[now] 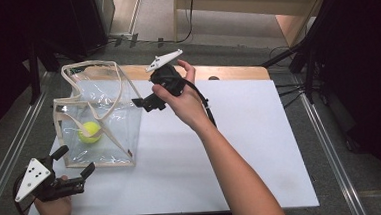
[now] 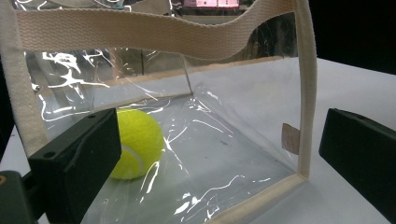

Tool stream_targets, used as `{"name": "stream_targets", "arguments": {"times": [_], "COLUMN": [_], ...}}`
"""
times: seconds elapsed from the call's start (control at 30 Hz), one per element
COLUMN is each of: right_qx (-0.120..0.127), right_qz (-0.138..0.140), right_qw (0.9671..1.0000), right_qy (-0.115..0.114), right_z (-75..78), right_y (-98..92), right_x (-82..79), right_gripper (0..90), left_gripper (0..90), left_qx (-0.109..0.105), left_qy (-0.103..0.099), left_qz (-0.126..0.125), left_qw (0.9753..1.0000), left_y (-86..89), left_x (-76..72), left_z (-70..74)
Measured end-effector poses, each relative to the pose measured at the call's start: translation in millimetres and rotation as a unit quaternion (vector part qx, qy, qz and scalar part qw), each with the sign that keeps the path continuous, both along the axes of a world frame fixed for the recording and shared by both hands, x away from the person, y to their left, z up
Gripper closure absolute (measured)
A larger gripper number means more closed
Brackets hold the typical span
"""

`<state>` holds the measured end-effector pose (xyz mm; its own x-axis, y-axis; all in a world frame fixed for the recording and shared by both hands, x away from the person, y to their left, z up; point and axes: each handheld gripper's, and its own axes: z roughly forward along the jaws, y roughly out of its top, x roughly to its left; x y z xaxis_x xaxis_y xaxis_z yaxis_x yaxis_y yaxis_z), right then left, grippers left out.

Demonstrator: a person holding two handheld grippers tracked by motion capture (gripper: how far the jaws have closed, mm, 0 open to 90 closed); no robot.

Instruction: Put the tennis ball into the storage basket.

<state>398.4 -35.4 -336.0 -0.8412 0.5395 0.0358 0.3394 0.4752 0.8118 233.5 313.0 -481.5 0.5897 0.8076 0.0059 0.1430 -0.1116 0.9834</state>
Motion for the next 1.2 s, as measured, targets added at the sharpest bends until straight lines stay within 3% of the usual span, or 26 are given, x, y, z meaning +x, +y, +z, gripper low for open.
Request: {"name": "stream_targets", "arguments": {"times": [0.63, 1.2], "right_qx": [0.016, 0.031], "right_qz": [-0.026, -0.045], "right_qw": [0.9994, 0.9985], "right_qy": [0.015, 0.001], "right_z": [-44.6, -70.5], "right_y": [-28.6, -63.7], "right_x": [-25.0, -45.8], "right_gripper": [0.0, 0.0], "left_gripper": [0.0, 0.0], "left_qx": [0.004, 0.006], "left_qy": [0.001, 0.000], "left_qz": [0.001, 0.001], "left_qw": [1.0000, 1.0000], "left_y": [-1.0, -2.1], "left_x": [-0.5, -0.3], "left_z": [-0.1, -0.6]}}
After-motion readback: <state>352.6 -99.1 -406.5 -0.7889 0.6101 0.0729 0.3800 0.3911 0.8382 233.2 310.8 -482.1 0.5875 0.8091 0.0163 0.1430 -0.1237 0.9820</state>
